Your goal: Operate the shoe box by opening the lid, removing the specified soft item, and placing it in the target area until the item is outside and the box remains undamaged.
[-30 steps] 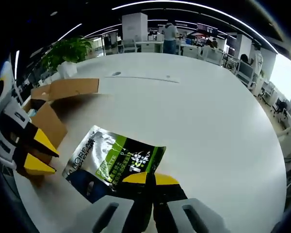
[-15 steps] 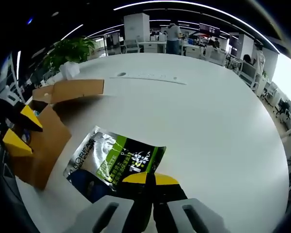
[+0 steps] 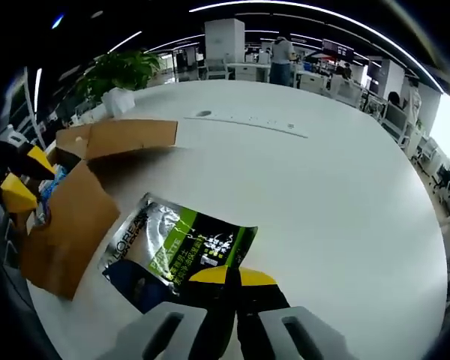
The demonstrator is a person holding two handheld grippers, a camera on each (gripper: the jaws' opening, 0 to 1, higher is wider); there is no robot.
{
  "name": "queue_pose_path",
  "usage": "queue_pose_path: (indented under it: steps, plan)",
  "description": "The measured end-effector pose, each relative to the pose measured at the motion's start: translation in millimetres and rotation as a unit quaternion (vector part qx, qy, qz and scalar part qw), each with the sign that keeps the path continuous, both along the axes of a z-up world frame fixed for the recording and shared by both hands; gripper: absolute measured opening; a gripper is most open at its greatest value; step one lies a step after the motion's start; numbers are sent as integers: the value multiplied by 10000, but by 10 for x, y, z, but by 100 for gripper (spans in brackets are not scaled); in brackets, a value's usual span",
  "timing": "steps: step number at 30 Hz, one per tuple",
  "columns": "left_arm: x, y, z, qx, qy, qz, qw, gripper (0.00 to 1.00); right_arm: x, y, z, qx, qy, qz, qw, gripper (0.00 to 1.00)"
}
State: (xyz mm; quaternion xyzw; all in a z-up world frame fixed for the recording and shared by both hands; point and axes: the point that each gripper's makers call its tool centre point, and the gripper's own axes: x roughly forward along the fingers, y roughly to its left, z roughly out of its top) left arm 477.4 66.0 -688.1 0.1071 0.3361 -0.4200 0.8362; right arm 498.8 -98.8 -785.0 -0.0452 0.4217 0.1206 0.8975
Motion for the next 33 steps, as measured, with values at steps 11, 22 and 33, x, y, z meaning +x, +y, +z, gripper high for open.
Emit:
queue_pose_path:
  steps: [11,22,33]
  plan:
    - [34,365,34,-27,-70,313,9995,22,4,-1,-39,-159,25,136,9998,0]
    - [78,731,14,64,-162,545,9984,24,-20,-25,-28,-344,2,296,9990,6]
    - [66,973,71,83,-297,565,9979,29,-13,1,182,-411,-224,513,9976,16]
